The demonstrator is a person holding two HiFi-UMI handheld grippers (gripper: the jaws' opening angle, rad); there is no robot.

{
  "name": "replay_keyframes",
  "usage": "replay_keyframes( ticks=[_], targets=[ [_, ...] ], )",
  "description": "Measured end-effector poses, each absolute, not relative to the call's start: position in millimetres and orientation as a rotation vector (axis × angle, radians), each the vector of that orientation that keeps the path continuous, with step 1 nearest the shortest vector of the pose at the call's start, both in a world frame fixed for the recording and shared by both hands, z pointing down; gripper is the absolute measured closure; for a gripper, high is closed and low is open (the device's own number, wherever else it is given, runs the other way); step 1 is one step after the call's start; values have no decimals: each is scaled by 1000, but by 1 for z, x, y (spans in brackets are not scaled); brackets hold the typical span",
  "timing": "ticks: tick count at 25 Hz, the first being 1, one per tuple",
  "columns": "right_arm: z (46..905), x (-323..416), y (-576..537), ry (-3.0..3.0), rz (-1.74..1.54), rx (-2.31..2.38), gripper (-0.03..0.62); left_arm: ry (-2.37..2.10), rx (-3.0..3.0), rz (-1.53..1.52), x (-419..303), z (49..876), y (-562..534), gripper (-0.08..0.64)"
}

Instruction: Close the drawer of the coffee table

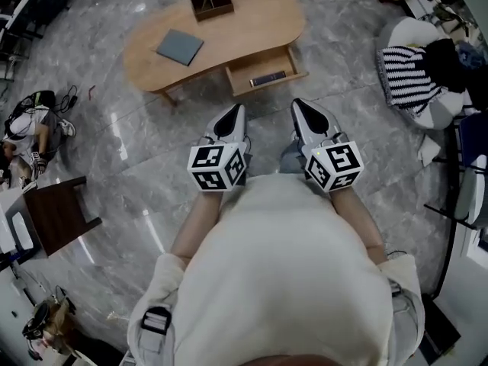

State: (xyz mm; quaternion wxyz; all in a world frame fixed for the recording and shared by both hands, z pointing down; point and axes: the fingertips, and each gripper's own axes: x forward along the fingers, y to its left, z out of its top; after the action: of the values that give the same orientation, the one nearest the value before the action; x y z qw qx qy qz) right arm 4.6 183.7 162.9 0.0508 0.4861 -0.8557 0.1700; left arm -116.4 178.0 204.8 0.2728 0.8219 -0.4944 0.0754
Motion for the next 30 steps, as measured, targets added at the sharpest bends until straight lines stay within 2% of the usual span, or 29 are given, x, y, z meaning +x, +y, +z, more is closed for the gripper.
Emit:
replay_keyframes(
  ticks=[13,30],
  targets=[
    [167,89,109,-2701,500,1214,594,-1592,1963,93,-60,211,131,563],
    [222,148,63,-2672,577,1027,594,-1858,1676,77,-56,249,136,563]
  ],
)
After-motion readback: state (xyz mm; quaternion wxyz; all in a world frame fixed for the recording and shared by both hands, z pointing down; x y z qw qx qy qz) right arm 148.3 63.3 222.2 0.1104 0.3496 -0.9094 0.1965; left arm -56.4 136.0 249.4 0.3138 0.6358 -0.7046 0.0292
